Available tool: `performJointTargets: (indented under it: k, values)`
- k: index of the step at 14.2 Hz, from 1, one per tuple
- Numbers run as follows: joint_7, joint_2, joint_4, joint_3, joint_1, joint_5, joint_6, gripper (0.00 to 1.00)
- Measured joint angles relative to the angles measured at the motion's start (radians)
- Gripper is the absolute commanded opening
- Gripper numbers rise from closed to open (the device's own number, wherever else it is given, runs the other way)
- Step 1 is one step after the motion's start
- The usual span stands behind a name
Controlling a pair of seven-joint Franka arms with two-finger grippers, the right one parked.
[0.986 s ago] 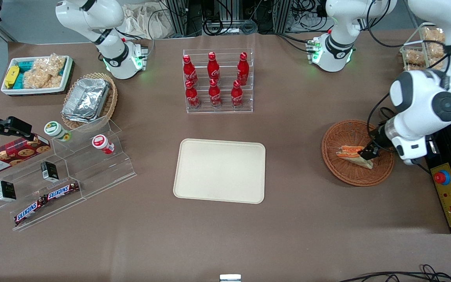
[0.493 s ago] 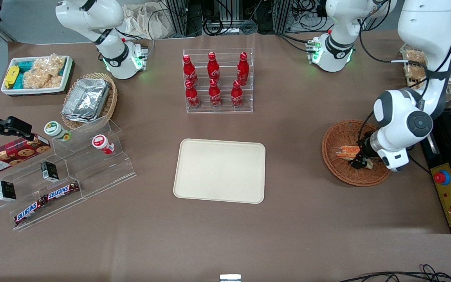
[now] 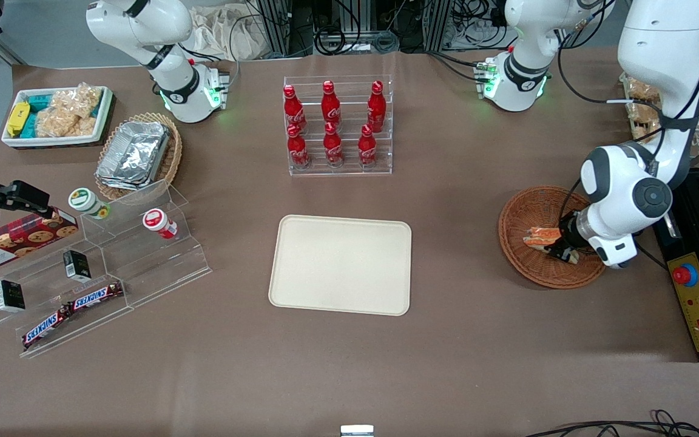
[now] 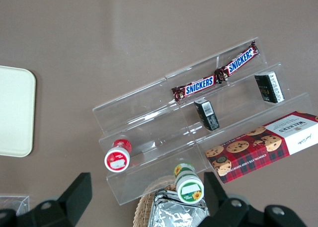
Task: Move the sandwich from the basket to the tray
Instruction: 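Close the left gripper on the wrapped sandwich, then lift the sandwich and carry it with the left gripper to the white tray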
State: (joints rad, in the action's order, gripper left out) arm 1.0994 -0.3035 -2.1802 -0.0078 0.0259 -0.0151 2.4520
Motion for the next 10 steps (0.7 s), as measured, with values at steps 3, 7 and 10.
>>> performJointTargets:
  k: [3,7,10]
  values:
    - [-0.004,0.097,0.088,-0.04,-0.007,0.0,-0.207,0.0]
    - [-0.005,0.16,0.265,-0.261,-0.019,0.0,-0.38,0.0]
    - [-0.021,0.108,0.29,-0.446,-0.039,0.018,-0.28,0.0]
